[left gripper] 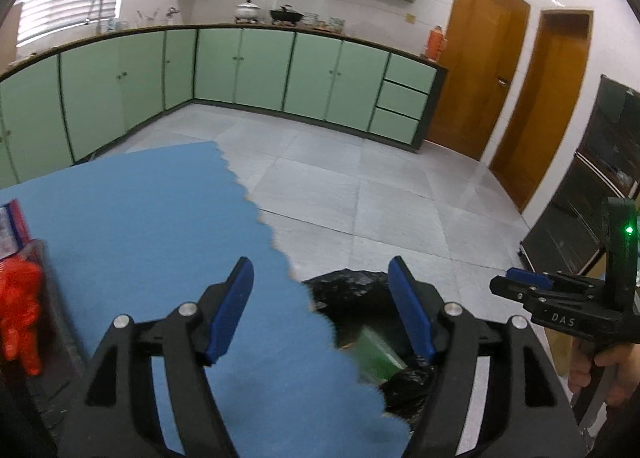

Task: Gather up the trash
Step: 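Grasp the white tissue with the left gripper from the mat, then grasp and lift the red plastic bag from the tray with the right gripper while the left holds the tissue, then carry tissue and red bag over the black bin and open both grippers, then grasp the black tray rim with the right gripper and lift it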

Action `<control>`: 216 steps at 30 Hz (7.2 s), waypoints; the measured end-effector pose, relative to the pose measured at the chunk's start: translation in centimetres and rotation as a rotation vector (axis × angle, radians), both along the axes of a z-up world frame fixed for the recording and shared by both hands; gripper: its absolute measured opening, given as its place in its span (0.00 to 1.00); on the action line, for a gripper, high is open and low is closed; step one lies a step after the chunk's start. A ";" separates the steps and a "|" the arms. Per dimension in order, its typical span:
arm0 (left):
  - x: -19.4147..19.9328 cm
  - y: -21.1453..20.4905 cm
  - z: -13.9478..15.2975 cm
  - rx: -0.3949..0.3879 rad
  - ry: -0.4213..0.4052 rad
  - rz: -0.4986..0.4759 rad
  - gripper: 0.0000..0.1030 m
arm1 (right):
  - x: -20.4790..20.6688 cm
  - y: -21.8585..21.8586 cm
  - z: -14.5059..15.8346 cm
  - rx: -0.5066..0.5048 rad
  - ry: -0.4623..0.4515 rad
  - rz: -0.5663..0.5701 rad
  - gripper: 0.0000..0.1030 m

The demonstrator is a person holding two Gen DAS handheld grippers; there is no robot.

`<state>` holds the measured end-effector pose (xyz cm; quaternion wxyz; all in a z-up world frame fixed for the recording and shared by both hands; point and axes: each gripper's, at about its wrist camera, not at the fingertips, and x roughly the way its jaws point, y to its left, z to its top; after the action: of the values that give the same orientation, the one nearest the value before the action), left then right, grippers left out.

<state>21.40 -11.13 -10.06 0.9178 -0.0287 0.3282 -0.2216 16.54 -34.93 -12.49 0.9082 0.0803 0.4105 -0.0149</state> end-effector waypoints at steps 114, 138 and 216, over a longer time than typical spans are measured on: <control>-2.3 -0.4 2.9 -0.058 -0.066 -0.098 0.21 | -0.9 6.0 7.4 -0.061 -0.187 0.035 0.05; 1.6 -3.9 -1.7 -0.049 0.005 -0.123 0.65 | -1.9 -1.8 0.6 -0.020 -0.082 -0.097 0.00; 6.4 32.1 -4.1 0.129 0.118 0.501 0.75 | 8.3 31.2 -1.7 -0.048 0.118 0.374 0.14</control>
<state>27.78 20.94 -14.16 0.9232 -0.0631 0.3773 0.0359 24.85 -3.71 -14.22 0.8713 -0.0201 0.4701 0.1395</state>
